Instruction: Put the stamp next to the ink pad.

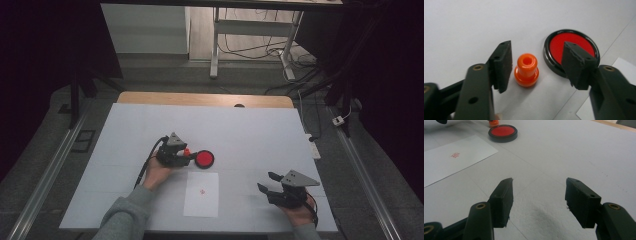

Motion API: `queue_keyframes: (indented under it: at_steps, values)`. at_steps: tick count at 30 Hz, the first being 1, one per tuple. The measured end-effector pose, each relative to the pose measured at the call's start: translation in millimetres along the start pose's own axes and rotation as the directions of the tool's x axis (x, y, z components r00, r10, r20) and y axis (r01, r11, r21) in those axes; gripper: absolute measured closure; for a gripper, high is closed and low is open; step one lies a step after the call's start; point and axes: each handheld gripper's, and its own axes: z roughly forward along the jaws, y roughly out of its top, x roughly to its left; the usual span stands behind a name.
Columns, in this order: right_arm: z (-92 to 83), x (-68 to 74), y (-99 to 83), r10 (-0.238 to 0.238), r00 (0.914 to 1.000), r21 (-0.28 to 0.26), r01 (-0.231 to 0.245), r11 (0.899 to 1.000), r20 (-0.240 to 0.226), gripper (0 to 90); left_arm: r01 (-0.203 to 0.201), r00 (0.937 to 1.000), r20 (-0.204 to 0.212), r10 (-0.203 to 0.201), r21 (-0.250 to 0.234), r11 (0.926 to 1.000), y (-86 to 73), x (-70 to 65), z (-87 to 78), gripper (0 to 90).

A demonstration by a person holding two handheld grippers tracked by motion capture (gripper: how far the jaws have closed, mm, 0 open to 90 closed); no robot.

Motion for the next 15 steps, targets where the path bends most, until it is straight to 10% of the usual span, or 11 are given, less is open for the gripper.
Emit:
queue_keyframes:
  at_steps: [15]
  values:
    - [0.3, -0.5, 0.3, 0.003, 1.0, -0.006, -0.003, 1.0, 0.001, 38.5, 0.028, 0.9992, 0.032, -0.025, -0.075, 0.9968, 4.2, -2.0, -33.0, 33.3]
